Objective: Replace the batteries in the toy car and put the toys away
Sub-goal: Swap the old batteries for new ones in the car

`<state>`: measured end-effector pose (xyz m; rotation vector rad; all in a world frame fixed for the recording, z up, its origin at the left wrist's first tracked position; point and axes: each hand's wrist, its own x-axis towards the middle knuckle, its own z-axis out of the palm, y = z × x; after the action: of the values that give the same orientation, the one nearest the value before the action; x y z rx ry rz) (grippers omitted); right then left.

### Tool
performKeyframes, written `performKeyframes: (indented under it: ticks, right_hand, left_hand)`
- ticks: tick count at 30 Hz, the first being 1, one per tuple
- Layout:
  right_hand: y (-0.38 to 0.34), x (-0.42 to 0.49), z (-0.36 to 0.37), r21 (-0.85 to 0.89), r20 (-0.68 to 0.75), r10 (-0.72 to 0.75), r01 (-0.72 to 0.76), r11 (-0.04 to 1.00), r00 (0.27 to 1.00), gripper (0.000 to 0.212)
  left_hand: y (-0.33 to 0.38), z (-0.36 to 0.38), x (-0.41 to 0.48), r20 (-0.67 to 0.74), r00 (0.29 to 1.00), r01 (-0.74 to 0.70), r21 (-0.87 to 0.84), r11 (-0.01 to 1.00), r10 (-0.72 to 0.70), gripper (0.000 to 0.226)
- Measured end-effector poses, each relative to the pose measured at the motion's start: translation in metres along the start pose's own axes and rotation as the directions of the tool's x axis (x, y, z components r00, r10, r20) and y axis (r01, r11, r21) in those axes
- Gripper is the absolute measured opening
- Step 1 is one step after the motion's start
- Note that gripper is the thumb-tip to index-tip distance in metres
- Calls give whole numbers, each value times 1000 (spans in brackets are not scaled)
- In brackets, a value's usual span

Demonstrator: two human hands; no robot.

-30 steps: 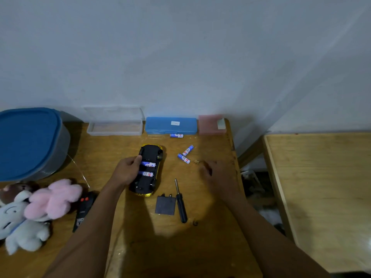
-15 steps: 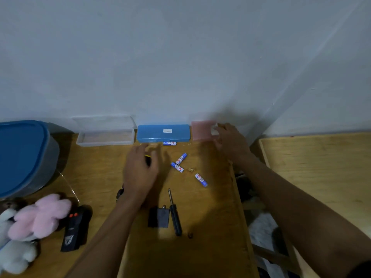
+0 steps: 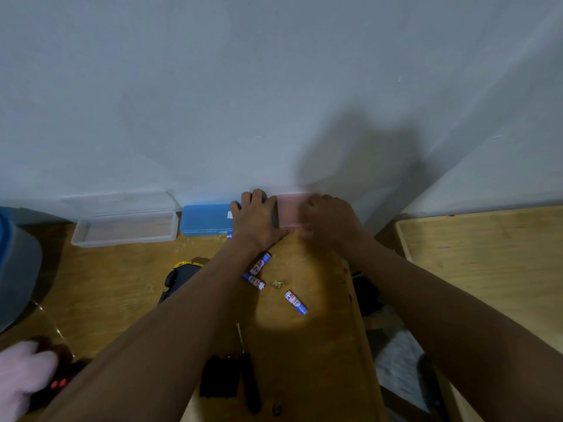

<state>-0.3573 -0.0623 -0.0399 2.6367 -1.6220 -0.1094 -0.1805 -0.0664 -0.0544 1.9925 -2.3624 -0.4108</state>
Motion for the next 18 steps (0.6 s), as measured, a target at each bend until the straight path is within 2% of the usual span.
performKeyframes:
  ticks: [4, 10, 13, 15, 18]
  right_hand:
    - [-4, 2, 0, -21, -7, -22, 22, 1000, 1000, 26]
    - [-1, 9, -5, -8, -16, -161, 161, 987, 987, 20]
    - [0, 12, -16, -30, 19, -214, 214, 976, 977, 24]
    - [2, 14, -19, -43, 37, -197, 199, 979, 980, 31]
    - [9, 14, -28, 42, -4, -134, 134, 990, 991, 29]
  left_hand:
    - [-3, 4, 0, -4, 1000, 15, -49, 999, -15, 75]
    - [-3, 4, -2, -21, 1000, 15, -67, 998, -17, 73]
    - [-2, 5, -2, -37, 999, 21, -78, 997, -24, 70]
    - [-1, 6, -3, -46, 999, 22, -84, 996, -26, 68]
    - [0, 6, -4, -50, 998, 22, -92, 996, -26, 67]
